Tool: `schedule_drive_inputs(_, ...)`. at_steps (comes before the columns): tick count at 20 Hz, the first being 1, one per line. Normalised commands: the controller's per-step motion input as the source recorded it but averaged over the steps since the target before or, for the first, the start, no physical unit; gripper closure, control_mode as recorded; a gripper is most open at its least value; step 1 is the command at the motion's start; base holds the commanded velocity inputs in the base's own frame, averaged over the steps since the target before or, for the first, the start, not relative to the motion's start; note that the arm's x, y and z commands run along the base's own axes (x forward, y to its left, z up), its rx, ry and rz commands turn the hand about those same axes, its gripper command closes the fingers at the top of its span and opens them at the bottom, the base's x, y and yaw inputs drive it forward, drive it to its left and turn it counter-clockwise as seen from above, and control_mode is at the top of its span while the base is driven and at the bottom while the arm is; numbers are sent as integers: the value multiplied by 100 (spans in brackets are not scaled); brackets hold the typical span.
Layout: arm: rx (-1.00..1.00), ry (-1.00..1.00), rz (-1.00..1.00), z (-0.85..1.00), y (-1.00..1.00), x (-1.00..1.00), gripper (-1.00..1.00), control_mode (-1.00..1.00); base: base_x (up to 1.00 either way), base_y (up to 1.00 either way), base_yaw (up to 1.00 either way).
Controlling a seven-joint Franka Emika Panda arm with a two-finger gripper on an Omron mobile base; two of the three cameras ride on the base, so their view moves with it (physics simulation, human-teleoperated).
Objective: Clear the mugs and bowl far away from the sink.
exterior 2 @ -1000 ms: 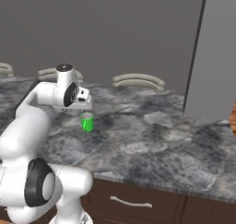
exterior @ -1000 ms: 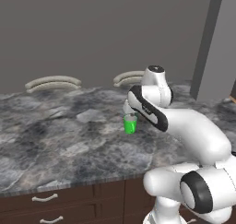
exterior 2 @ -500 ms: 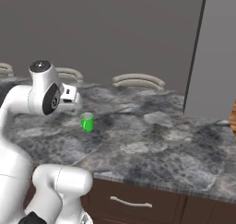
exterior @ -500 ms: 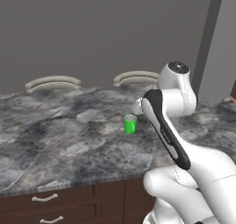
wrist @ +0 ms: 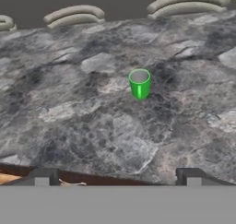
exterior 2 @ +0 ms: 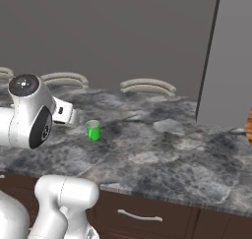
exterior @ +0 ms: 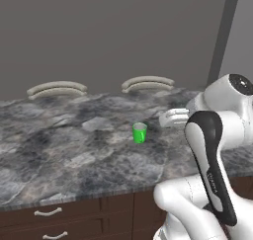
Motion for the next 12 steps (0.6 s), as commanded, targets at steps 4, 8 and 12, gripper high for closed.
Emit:
schedule_drive_inputs(4,13,0,-9,61,-2,-93,-100,-100,0,0,0)
schedule_drive_inputs(8,0,-7,-2,2,0,-30,-100,100,-6,-18,-8)
schedule_drive_inputs(12,0,0,0,0,0,0,-100,100,-4,-24,-82)
